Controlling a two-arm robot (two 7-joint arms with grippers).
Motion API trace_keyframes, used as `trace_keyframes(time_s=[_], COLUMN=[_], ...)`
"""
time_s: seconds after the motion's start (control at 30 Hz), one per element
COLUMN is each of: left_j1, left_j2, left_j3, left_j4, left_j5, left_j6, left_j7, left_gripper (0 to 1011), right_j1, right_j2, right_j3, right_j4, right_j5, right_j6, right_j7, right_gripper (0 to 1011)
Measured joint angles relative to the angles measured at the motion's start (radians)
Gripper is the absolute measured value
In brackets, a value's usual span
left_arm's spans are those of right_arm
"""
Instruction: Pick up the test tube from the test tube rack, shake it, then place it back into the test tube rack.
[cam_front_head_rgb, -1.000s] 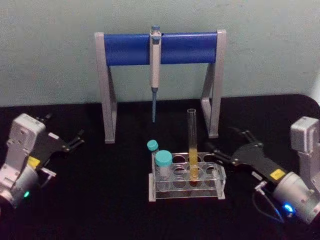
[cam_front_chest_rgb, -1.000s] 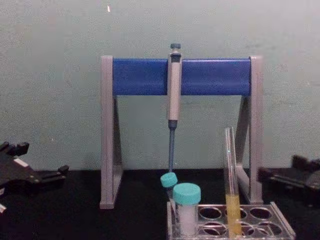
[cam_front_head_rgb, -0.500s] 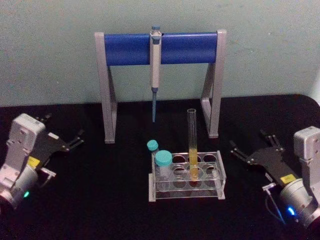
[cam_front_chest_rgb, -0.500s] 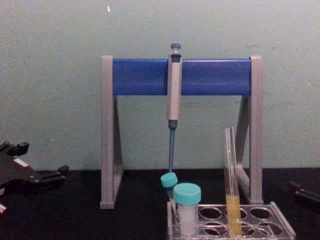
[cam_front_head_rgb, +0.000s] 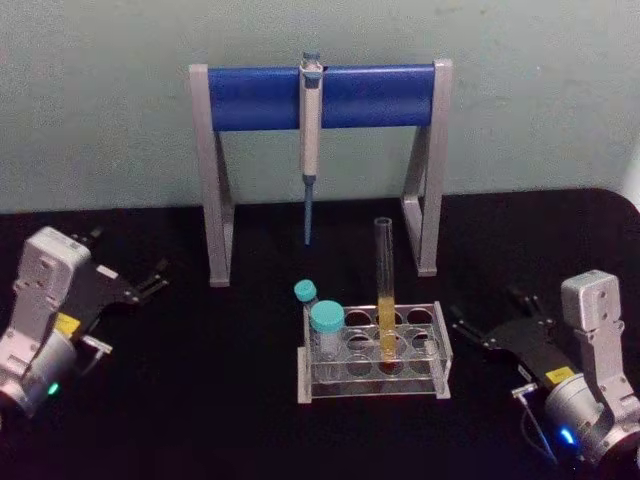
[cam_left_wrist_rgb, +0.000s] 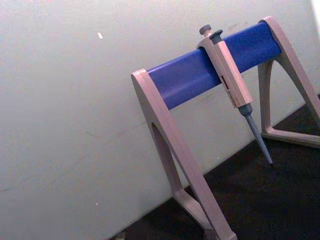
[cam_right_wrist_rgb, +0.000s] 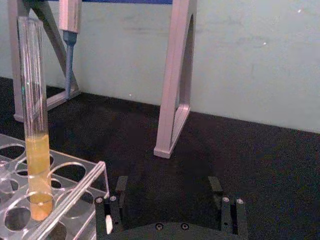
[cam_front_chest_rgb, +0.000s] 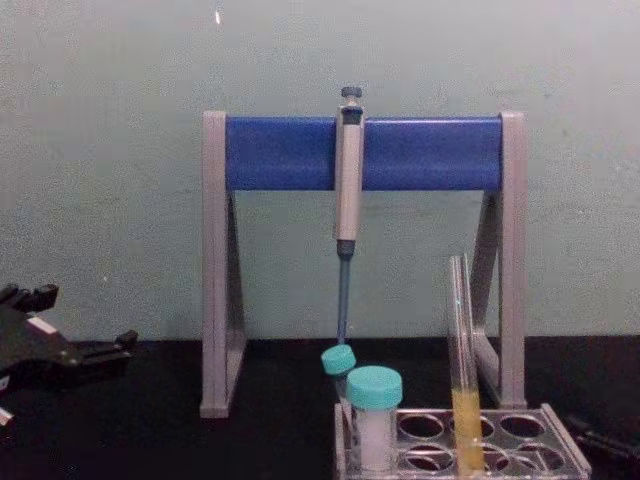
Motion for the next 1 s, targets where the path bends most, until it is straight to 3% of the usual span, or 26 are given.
trace_keyframes(time_s=[1.0], left_j1=[0.0], left_j2=[0.0], left_j3=[0.0], left_j4=[0.0], left_j5=[0.0], left_j6=[0.0], left_j7=[0.0], left_gripper=[1010], right_j1=[0.002], right_j2=[-0.002], right_j3=[0.001], right_j4=[0.004], right_j5=[-0.002], right_j6=[0.003], right_j7=[0.008], right_gripper=[1000])
